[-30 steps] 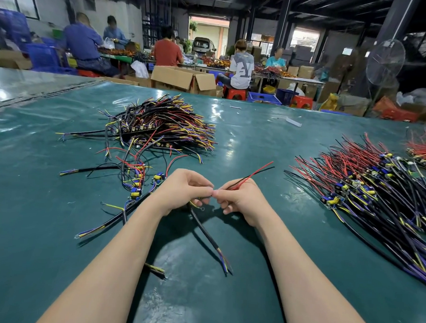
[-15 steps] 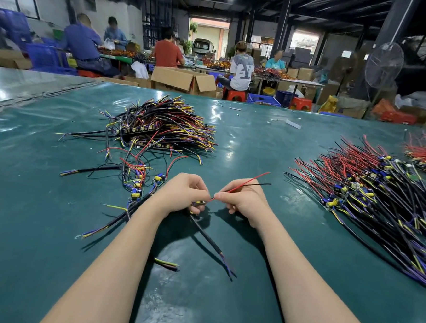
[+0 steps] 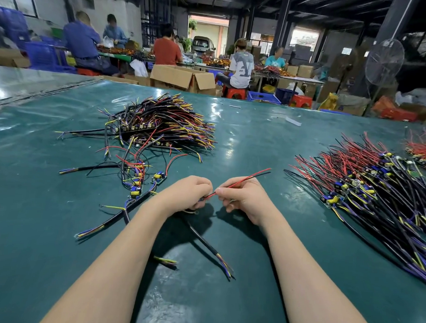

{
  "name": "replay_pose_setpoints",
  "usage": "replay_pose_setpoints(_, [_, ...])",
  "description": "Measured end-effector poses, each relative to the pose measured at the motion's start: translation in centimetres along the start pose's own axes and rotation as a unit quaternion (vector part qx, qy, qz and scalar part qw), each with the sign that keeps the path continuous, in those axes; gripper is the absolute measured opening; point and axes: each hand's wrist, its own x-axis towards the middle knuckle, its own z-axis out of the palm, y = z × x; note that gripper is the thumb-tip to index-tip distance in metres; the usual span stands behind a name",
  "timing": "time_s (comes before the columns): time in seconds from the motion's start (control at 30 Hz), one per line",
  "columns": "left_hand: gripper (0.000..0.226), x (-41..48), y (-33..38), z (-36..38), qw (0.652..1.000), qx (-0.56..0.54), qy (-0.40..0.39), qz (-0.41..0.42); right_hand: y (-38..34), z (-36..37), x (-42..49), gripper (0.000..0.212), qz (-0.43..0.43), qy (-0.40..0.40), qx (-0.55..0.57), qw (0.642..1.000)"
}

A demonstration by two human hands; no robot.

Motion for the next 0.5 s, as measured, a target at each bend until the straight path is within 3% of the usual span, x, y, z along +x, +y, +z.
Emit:
replay_pose_setpoints(0.23, [0.02, -0.19, -0.26, -0.03, 0.999, 0.046, -0.006, 0.017, 0.05, 0.18, 0.14, 0.021, 0.003, -0.008, -0.05, 0.999])
replay_pose_setpoints(0.37, [0.028, 0.17, -0.51, 0.06, 0.988, 0.146, 0.033, 0.045, 0.34, 0.3, 0.16, 0.024, -0.004, 0.033, -0.084, 0.996])
replay_pose_setpoints(0.5, [0.027, 0.23, -0.59, 0.08, 0.986, 0.154, 0.039, 0.053, 0.51, 0.23, 0.22, 0.035, -0.024, 0.073, -0.077, 0.994])
